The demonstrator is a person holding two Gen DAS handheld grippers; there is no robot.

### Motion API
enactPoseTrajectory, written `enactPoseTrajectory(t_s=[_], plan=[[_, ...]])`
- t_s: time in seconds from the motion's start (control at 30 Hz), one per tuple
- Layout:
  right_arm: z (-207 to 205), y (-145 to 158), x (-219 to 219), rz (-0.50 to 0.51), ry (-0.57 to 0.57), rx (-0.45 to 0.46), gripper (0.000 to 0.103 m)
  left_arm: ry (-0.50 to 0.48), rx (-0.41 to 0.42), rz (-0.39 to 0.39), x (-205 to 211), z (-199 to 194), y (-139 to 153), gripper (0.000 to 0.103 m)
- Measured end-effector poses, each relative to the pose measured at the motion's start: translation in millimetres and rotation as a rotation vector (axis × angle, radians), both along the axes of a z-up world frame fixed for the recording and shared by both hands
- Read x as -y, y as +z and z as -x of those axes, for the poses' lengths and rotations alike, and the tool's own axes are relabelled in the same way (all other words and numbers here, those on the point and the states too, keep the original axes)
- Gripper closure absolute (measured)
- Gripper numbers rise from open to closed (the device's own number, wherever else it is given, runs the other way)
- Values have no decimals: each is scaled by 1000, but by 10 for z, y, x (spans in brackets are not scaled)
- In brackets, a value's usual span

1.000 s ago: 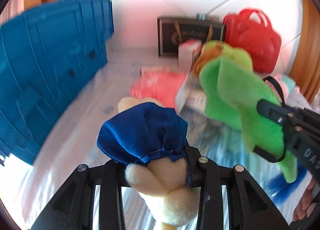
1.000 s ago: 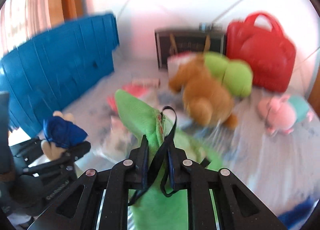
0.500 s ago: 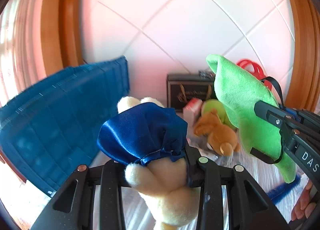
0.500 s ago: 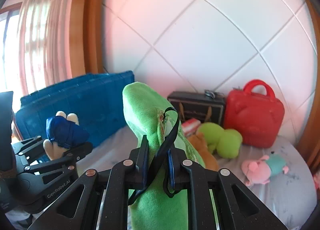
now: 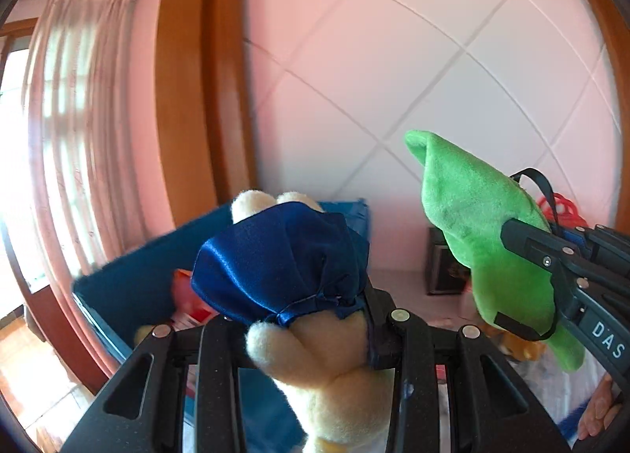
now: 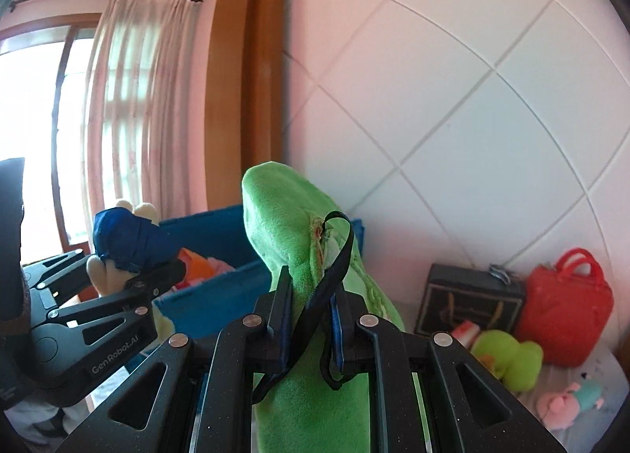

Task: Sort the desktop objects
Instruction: 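Carry the bunny and green pouch into the blue bin and open both grippers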

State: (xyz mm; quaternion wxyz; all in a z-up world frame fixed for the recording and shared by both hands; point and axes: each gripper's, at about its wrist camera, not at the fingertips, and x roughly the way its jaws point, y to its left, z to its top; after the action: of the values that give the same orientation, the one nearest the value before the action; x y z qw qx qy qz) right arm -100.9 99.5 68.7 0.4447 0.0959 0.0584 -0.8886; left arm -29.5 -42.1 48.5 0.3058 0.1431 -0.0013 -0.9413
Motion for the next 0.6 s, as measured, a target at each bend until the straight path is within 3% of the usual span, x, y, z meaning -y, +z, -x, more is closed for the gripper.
enactPoseTrajectory(t_s=[0.13,0.33,0.47,0.6], plan=[[-122,178,709,8,38,-34,87,42,22,9,771,-116,116,69],[-90,325,1741,3,65,-25,87,44,113,-70,1896,-14,43,69],[-129,223,2356,-64,77,-3,87,44,167,-135,2378,11,-105,69],[-121,37,2716,-154,79,44,87,22,205,-197,2596,52,-225,69]])
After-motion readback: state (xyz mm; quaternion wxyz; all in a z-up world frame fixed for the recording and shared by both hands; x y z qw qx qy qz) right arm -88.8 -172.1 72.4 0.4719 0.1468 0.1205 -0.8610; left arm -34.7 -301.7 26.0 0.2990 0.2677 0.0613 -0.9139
